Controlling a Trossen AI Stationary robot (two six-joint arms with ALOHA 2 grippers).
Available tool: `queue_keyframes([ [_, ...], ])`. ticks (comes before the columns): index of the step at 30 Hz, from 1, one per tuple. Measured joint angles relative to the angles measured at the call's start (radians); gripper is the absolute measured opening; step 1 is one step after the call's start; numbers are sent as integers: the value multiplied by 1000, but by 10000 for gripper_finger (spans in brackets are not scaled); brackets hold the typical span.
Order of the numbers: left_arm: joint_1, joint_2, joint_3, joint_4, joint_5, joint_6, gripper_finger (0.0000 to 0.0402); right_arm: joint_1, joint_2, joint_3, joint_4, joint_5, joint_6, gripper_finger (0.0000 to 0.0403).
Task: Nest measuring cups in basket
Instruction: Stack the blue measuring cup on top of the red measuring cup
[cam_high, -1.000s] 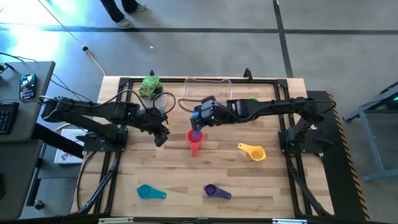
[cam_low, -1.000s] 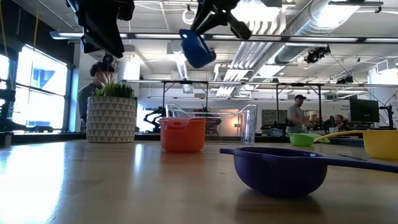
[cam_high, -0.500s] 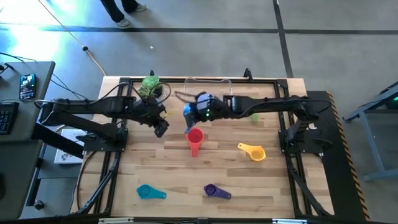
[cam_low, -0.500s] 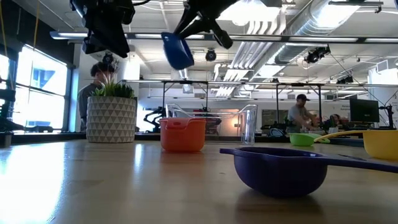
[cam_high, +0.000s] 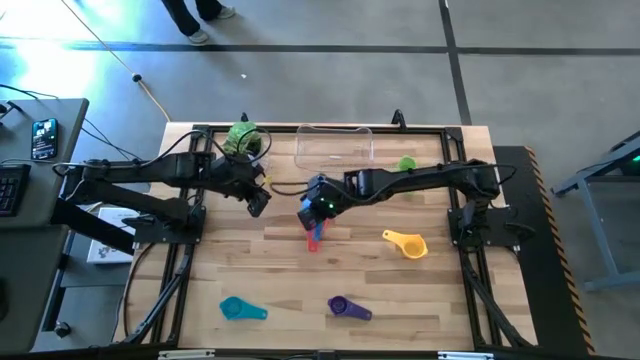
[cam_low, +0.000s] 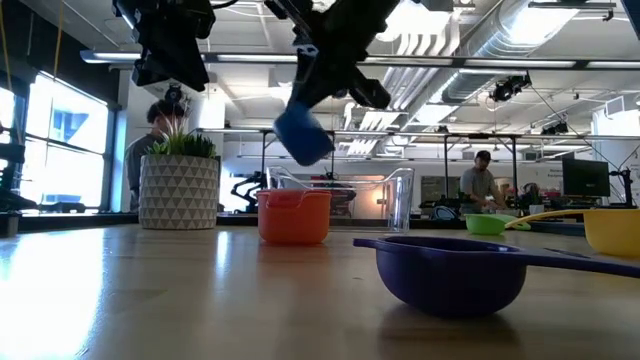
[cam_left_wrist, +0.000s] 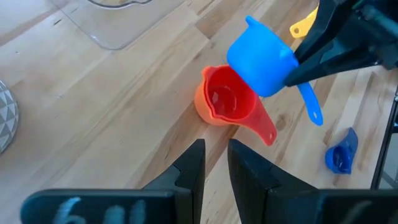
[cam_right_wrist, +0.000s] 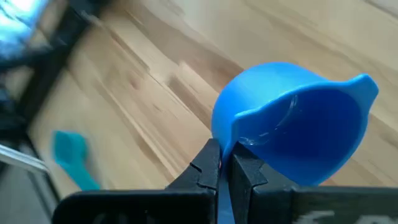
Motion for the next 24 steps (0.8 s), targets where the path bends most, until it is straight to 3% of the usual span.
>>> queue_keyframes([
  [24, 0, 0, -1, 0, -4, -26, 60, 13, 84, -2, -12, -19, -42, 0],
])
